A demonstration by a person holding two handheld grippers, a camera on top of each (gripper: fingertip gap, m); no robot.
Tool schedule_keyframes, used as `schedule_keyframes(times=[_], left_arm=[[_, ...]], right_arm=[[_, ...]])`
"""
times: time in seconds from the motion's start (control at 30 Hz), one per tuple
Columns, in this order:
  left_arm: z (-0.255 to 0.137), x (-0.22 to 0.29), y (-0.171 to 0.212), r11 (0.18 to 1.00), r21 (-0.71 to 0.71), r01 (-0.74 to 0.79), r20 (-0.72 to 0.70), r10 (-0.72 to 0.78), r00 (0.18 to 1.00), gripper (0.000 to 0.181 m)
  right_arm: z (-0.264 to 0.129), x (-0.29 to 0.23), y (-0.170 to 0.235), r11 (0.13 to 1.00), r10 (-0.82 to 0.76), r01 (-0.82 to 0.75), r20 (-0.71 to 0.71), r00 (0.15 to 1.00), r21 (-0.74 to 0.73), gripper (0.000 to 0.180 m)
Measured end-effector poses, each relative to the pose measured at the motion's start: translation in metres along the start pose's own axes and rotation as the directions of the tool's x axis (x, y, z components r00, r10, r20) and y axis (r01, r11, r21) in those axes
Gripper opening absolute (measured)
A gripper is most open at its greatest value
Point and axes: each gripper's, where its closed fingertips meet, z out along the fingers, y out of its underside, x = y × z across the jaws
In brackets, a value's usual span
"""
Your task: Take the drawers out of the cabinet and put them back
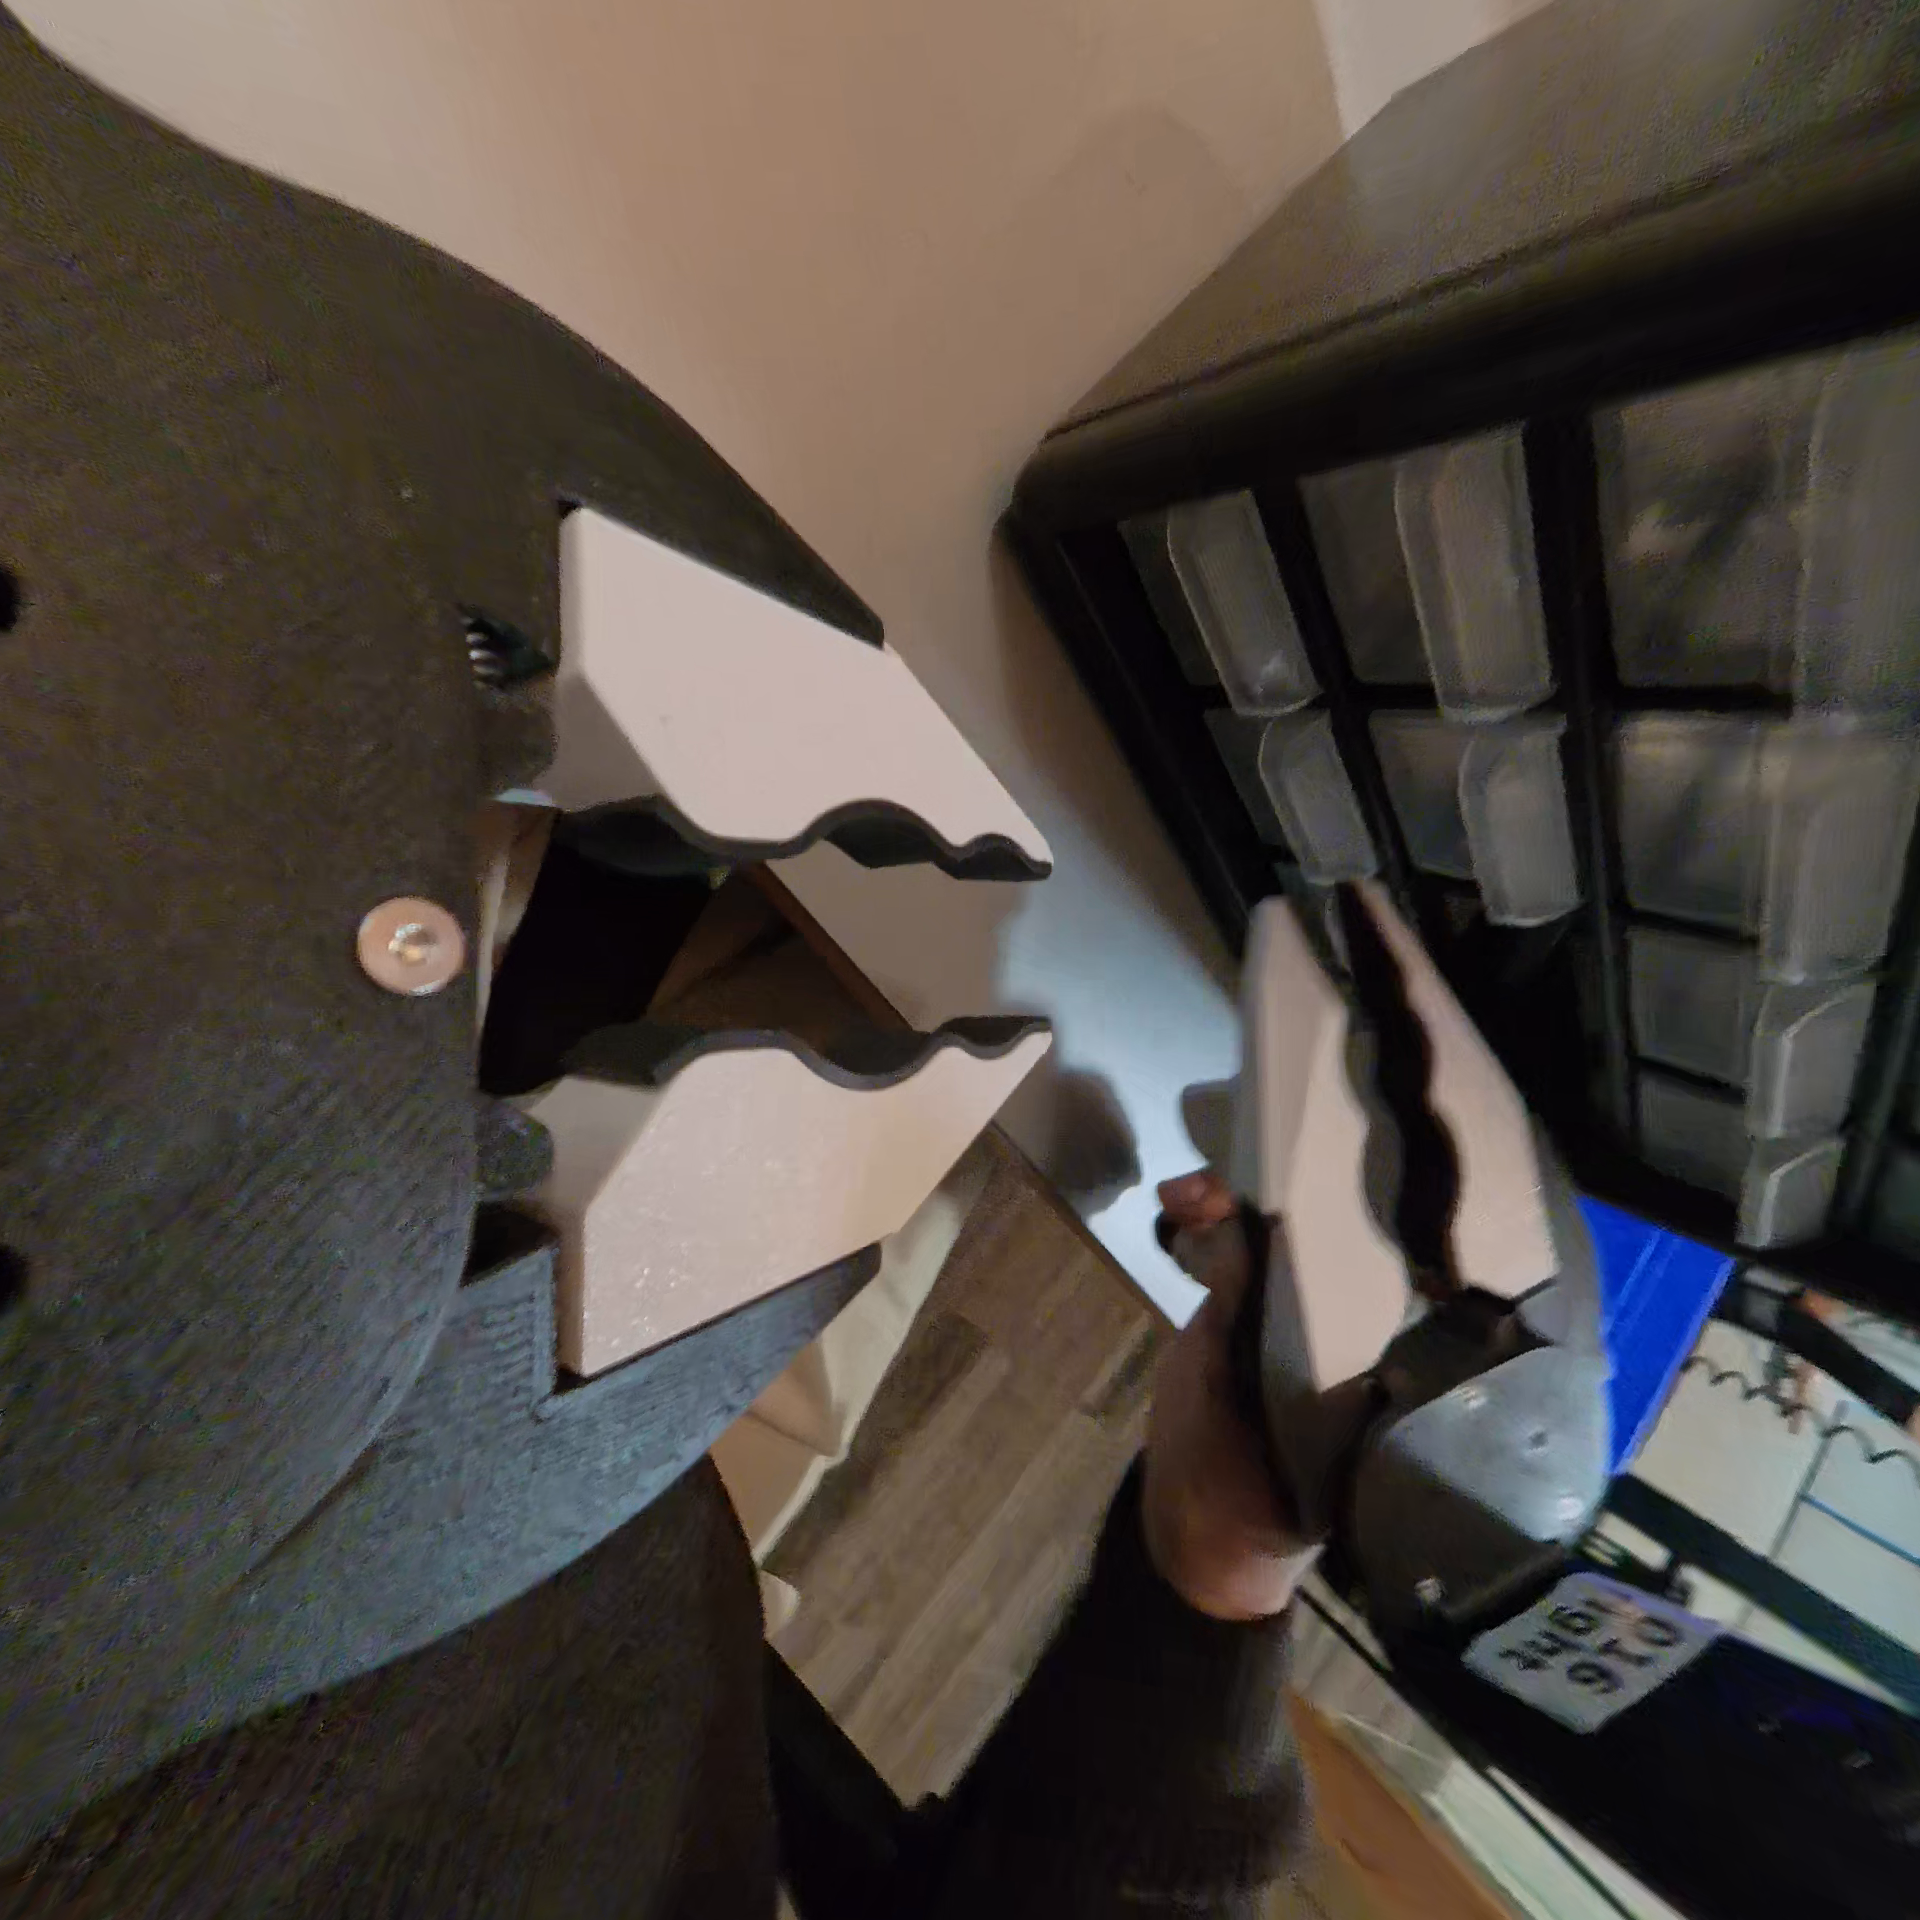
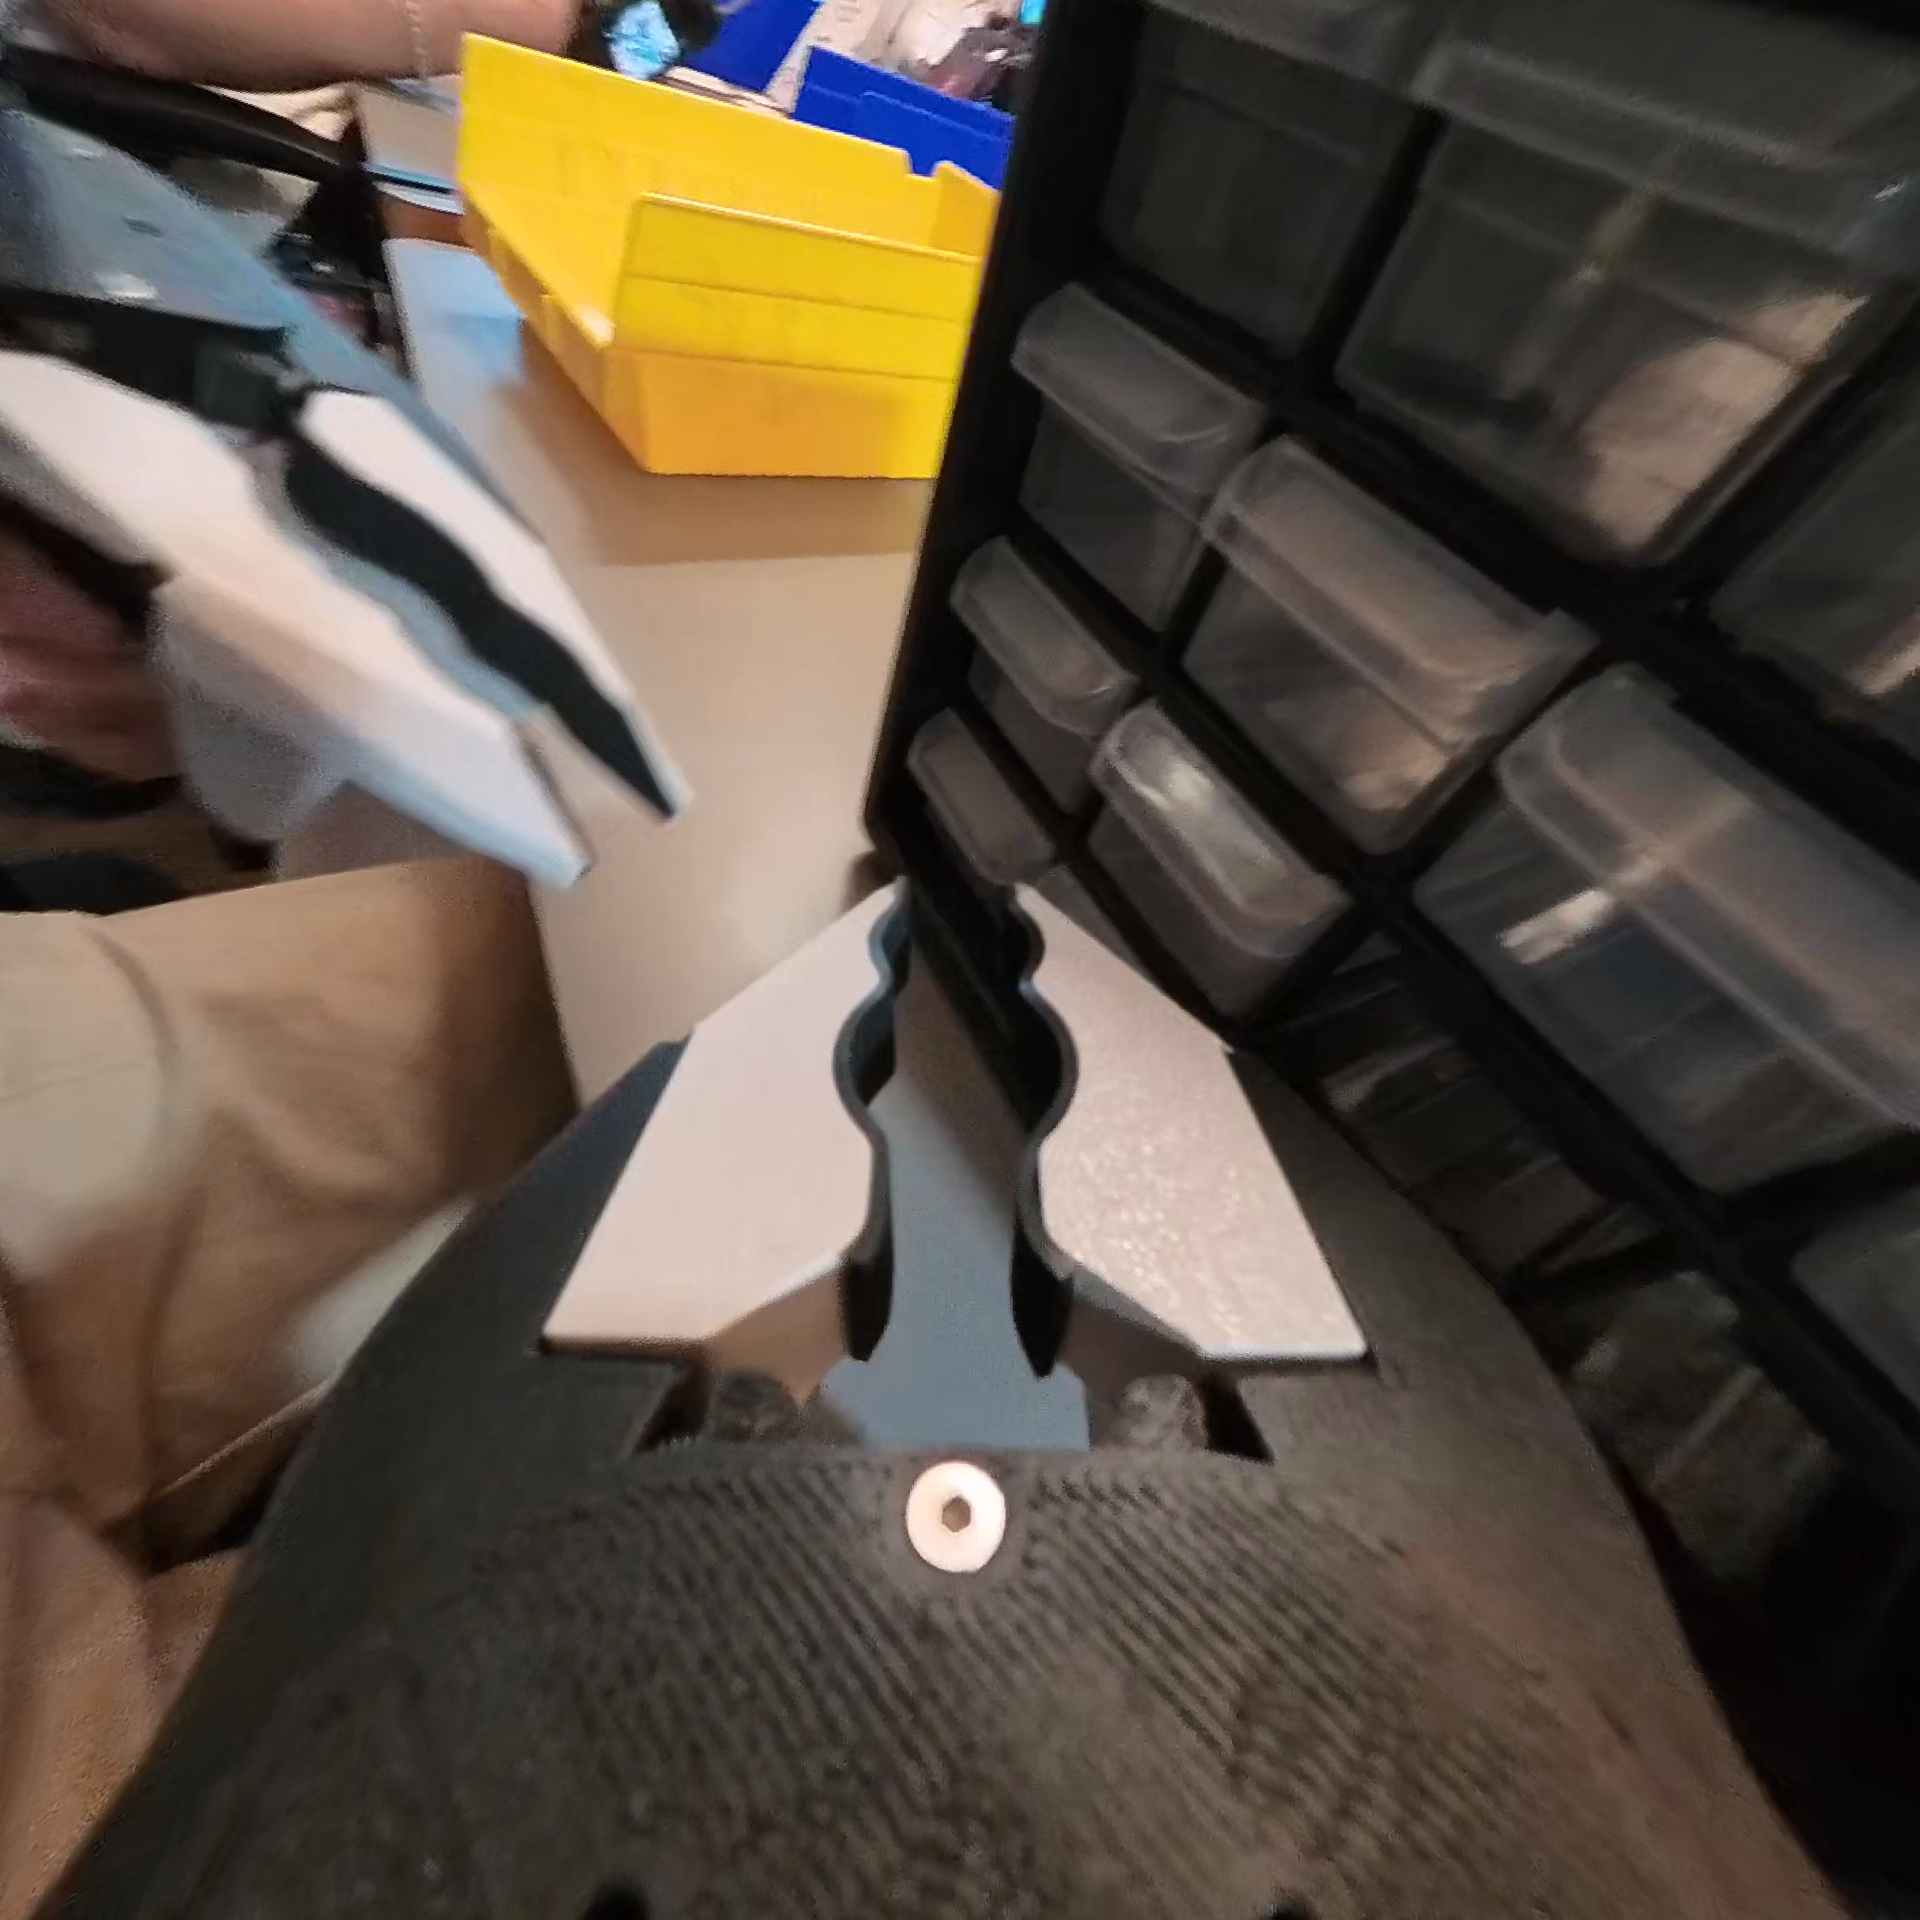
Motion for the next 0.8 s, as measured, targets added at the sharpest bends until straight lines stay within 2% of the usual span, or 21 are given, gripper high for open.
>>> schedule_keyframes(times=[0.03,0.13,0.2,0.27,0.33,0.4,0.43,0.5,0.6,0.73,0.8], left_arm=[[-0.003,-0.005,-0.005,0.999,0.020,0.032,0.008,-0.033,0.999,0.028],[-0.028,-0.038,-0.035,0.989,0.111,0.095,0.090,-0.105,0.990,0.037],[-0.064,-0.079,-0.067,0.982,0.182,0.042,0.211,-0.080,0.974,0.039],[-0.110,-0.125,-0.103,0.974,0.216,-0.069,0.355,-0.013,0.935,0.053],[-0.156,-0.177,-0.131,0.968,0.164,-0.191,0.515,0.081,0.853,0.055],[-0.185,-0.229,-0.142,0.970,0.045,-0.237,0.597,0.164,0.785,0.054],[-0.189,-0.255,-0.136,0.974,-0.051,-0.223,0.599,0.208,0.773,0.054],[-0.189,-0.306,-0.102,0.944,-0.306,-0.125,0.551,0.283,0.785,0.056],[-0.195,-0.371,-0.044,0.779,-0.627,0.007,0.522,0.414,0.745,0.064],[-0.195,-0.420,-0.010,0.618,-0.785,0.053,0.492,0.568,0.660,0.052],[-0.196,-0.426,-0.003,0.573,-0.816,0.073,0.474,0.592,0.652,0.026]], right_arm=[[-0.002,-0.007,0.000,1.000,0.016,-0.016,0.038,0.999,-0.004,0.018],[-0.008,-0.020,-0.005,0.998,0.055,-0.056,0.102,0.993,0.001,0.019],[-0.013,-0.027,-0.011,0.997,0.079,-0.081,0.133,0.988,0.012,0.021],[-0.019,-0.033,-0.014,0.995,0.093,-0.098,0.156,0.983,0.021,0.022],[-0.024,-0.037,-0.013,0.997,0.079,-0.082,0.161,0.984,0.012,0.025],[-0.028,-0.037,-0.011,0.998,0.056,-0.057,0.143,0.988,0.001,0.025],[-0.030,-0.037,-0.012,0.998,0.056,-0.057,0.138,0.989,0.005,0.025],[-0.035,-0.037,-0.015,0.997,0.074,-0.078,0.141,0.987,0.021,0.025],[-0.037,-0.036,-0.016,0.996,0.084,-0.089,0.144,0.986,0.027,0.025],[-0.039,-0.034,-0.017,0.994,0.095,-0.101,0.134,0.986,0.035,0.024],[-0.041,-0.034,-0.017,0.994,0.101,-0.107,0.131,0.986,0.037,0.024]])
